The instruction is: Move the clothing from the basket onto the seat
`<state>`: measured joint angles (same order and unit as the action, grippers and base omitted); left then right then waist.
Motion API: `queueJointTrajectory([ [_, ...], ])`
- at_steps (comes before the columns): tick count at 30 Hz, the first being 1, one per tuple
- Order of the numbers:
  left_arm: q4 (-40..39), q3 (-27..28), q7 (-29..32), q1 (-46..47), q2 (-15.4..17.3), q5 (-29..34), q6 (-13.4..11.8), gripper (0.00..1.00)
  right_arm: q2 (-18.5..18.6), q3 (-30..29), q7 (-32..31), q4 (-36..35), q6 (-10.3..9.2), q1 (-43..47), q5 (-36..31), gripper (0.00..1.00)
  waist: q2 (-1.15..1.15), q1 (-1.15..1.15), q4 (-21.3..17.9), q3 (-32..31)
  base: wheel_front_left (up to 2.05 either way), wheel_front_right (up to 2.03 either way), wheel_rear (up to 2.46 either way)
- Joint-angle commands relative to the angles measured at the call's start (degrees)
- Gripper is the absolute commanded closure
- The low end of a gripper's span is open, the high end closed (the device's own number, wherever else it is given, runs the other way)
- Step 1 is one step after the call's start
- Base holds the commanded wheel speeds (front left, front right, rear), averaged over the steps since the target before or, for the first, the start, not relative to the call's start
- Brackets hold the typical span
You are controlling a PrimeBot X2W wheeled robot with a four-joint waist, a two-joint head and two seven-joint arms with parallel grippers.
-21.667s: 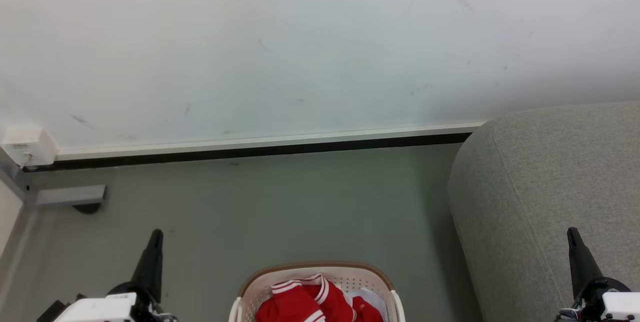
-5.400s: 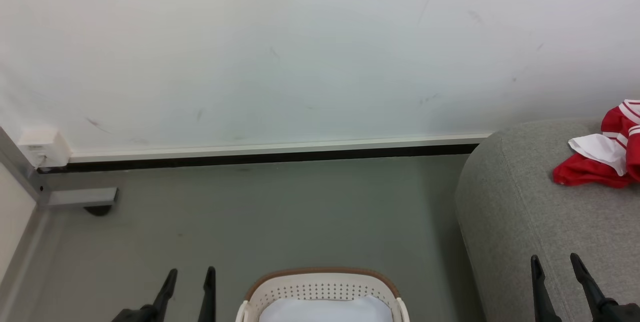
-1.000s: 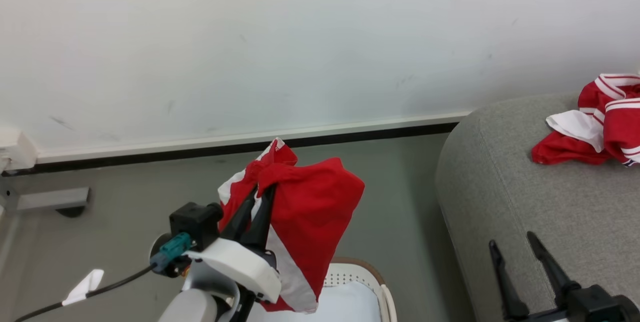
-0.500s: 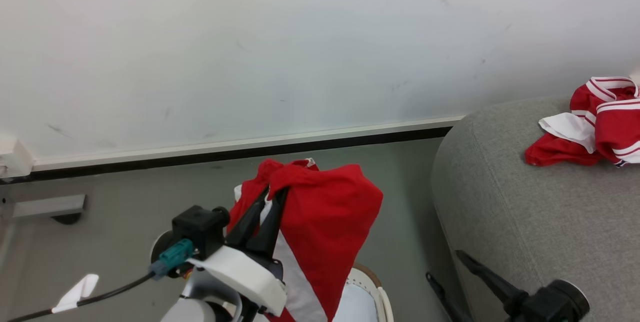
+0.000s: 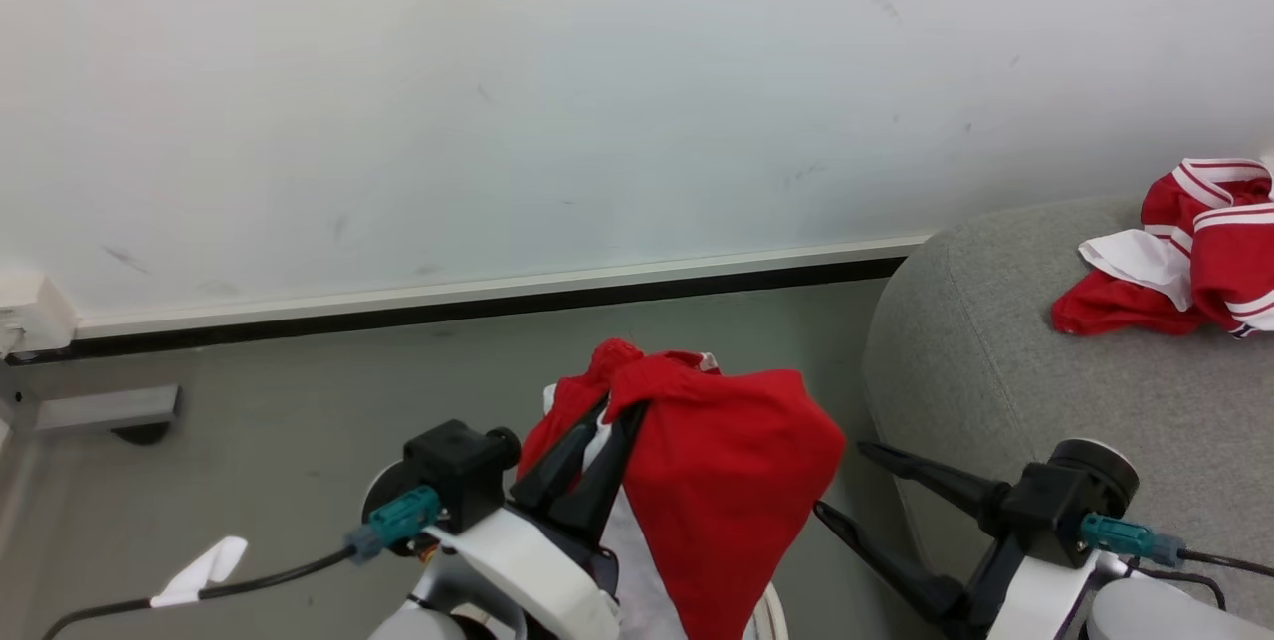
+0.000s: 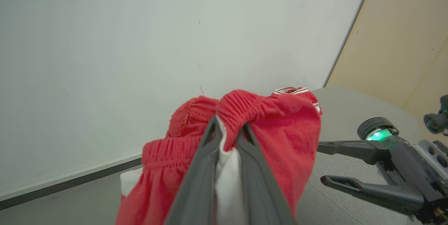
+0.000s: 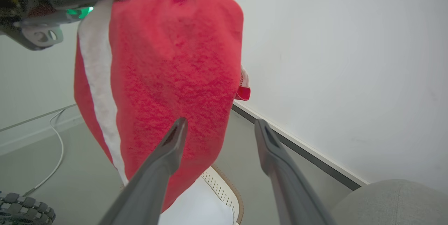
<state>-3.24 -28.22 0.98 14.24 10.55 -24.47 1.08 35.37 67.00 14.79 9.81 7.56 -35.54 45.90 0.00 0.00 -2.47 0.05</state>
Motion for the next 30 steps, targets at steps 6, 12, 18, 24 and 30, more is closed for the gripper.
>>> queueJointTrajectory([
  [6, -0.56, -1.33, 0.82, 0.64, -0.59, -1.52, 1.43, 1.0, -2.22, 5.77, 0.36, 2.87, -0.14, -6.64, 2.14, 0.0, 0.0, 0.0, 0.98, -0.1, 0.0, 0.0, 0.0],
  [12, 0.36, -3.0, 1.14, 1.54, -1.71, -2.22, 2.31, 1.0, -7.47, 6.36, -3.64, 2.22, -0.14, -5.36, 1.27, 0.0, 0.0, 0.0, 2.47, -0.34, 0.0, 0.0, 0.0],
  [18, 1.46, -3.64, 0.7, 2.41, -2.46, -2.67, 2.5, 1.0, -11.67, 6.37, -6.32, 2.21, -0.14, -2.82, 0.73, 0.0, 0.0, 0.0, 3.42, -0.41, 0.0, 0.0, 0.0],
  [24, 1.88, -3.77, 0.71, 2.54, -2.19, -2.81, 2.27, 1.0, -14.04, 6.36, -3.89, 4.32, -0.14, -2.13, 1.17, 1.0, 0.0, 0.0, 3.71, -0.32, 0.0, 0.0, 0.0],
  [30, 2.47, -3.57, 0.63, 2.05, -1.52, -2.8, 1.83, 1.0, -14.05, 6.35, -0.41, 6.55, -0.14, -3.94, 3.73, 1.0, 0.0, 0.0, 3.38, -0.14, 0.0, 0.0, 0.0],
])
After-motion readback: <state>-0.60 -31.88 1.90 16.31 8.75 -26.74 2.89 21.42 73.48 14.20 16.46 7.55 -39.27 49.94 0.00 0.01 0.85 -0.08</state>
